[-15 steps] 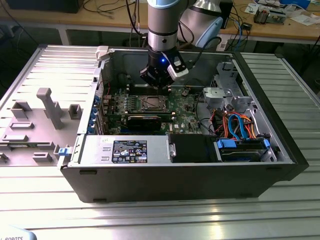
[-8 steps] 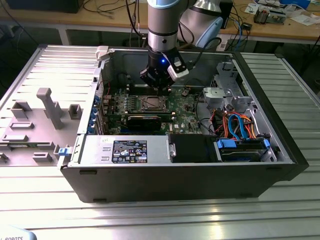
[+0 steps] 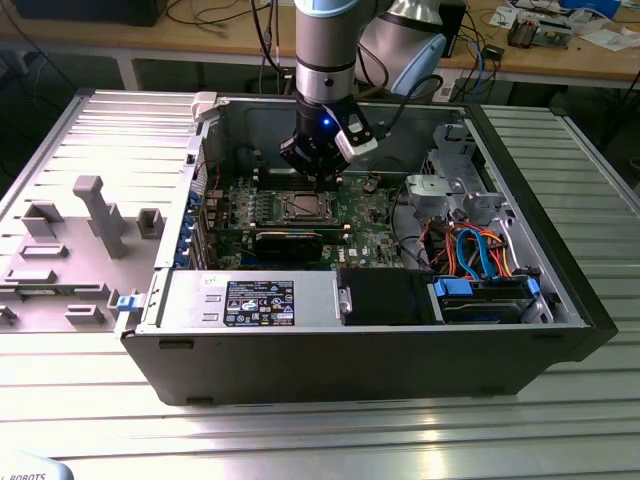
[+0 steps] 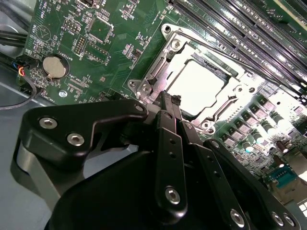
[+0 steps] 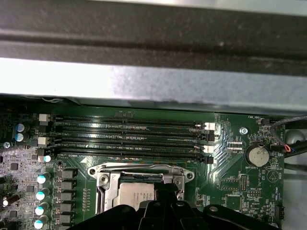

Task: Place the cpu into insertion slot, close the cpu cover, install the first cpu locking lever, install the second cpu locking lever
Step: 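Install the second cpu locking lever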

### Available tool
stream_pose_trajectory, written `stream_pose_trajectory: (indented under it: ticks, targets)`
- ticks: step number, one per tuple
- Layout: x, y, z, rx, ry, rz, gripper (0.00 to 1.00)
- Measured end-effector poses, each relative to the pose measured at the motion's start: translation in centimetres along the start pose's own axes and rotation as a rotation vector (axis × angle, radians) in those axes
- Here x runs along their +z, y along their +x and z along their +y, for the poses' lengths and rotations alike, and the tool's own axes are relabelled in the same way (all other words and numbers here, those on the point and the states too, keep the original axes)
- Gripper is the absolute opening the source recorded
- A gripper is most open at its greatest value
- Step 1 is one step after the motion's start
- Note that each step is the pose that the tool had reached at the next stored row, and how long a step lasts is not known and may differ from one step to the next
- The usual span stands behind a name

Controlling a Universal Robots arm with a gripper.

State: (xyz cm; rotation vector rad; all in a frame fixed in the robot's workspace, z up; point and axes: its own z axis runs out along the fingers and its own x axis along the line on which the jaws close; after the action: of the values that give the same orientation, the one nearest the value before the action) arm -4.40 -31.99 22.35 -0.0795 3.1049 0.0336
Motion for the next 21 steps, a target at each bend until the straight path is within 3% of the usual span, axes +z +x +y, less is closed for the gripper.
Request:
stream_pose_trajectory:
  ticks: [7,10,12,21]
  targets:
    - [-0.05,0.00,0.00,0.000,0.0017,0.0001,0.11]
    - [-0.80,-0.03,0.02,0.000,0.0057,0.0003,0.11]
    - [-1.34,-0.05,0.01,0.000,0.0123,0.0006,0.11]
    - [-1.37,0.00,-0.82,0.000,0.0142,0.0008,0.11]
